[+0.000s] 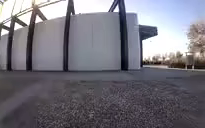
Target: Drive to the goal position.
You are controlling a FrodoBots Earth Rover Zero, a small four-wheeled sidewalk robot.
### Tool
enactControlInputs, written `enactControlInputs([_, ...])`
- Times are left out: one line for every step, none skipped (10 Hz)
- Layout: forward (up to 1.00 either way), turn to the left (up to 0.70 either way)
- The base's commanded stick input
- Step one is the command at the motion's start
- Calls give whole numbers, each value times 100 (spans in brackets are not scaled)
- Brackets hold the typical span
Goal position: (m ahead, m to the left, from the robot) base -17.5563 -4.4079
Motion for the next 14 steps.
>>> enactControlInputs([70, -35])
enactControlInputs([70, -35])
enactControlInputs([70, -35])
enactControlInputs([70, -35])
enactControlInputs([70, -35])
enactControlInputs([70, -35])
enactControlInputs([70, -35])
enactControlInputs([70, -35])
enactControlInputs([70, -35])
enactControlInputs([70, -35])
enactControlInputs([70, -35])
enactControlInputs([70, -35])
enactControlInputs([70, -35])
enactControlInputs([70, -35])
